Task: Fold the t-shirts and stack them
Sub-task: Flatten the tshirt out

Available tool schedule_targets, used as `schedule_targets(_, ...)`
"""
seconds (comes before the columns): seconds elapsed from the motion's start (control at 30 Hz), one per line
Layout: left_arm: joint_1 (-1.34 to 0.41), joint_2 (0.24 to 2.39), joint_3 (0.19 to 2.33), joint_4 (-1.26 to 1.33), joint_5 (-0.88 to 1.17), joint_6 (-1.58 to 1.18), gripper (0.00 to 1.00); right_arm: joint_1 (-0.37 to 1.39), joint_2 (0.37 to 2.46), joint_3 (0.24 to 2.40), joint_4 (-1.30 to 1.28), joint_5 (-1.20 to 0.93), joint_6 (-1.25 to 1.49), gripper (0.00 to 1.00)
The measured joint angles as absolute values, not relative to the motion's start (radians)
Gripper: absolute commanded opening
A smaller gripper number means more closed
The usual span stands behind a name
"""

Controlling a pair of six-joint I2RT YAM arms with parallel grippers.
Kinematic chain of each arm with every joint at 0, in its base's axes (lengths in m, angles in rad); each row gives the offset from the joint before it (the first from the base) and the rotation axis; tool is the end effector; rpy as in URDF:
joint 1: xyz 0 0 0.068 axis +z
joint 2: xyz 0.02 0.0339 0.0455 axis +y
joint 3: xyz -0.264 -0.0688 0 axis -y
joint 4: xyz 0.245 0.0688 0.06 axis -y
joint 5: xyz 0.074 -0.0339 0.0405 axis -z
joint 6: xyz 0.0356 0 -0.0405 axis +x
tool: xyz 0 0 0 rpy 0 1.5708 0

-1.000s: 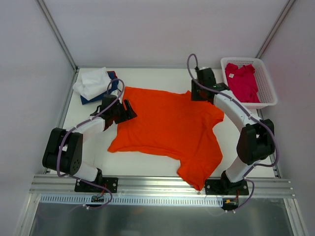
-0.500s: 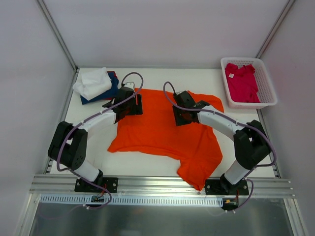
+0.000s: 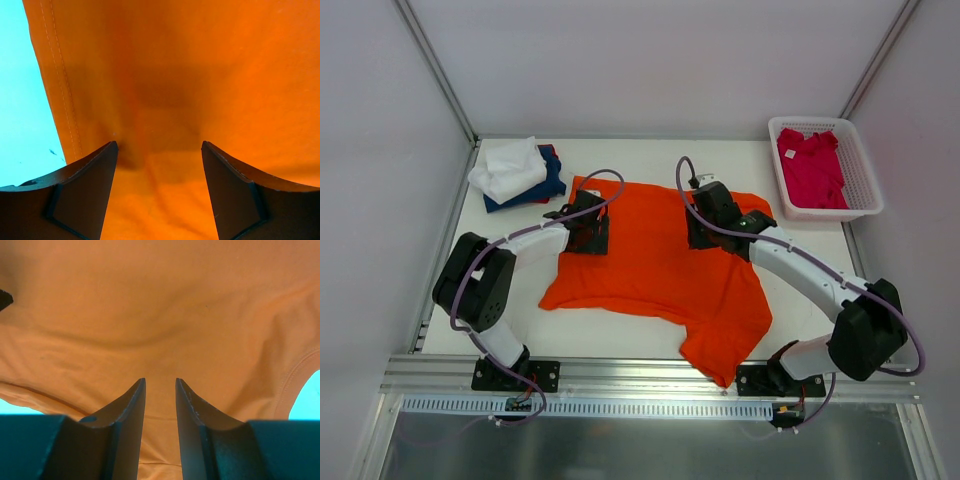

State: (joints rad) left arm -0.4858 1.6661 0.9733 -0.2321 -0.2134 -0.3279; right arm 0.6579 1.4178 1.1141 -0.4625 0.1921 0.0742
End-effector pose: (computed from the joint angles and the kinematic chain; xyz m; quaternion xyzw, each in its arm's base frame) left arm 0.3019 -0.1509 0.1791 0.0407 0.9426 -0.0321 0.3298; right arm 0.2495 0.1842 0.2829 -0.2276 0.8880 0.0571 0.3955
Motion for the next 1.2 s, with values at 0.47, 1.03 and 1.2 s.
schedule_targets(0.47, -0.535, 1.666, 0.938, -0.289, -0.217, -0.371, 0.70, 0.658, 1.337, 1.113, -0.476, 0.194, 0.079, 0.34)
schedule_targets(1.03, -0.714, 1.610, 0.886, -0.372, -0.237, -0.546, 0.71, 0.658, 1.240, 1.082, -0.484, 0.192, 0.094, 0.36)
schedule_targets(1.2, -0.788, 1.573, 0.846, -0.400, -0.255, -0.641, 0.71, 0.658, 1.236, 1.082, -0.484, 0.193, 0.093, 0.36)
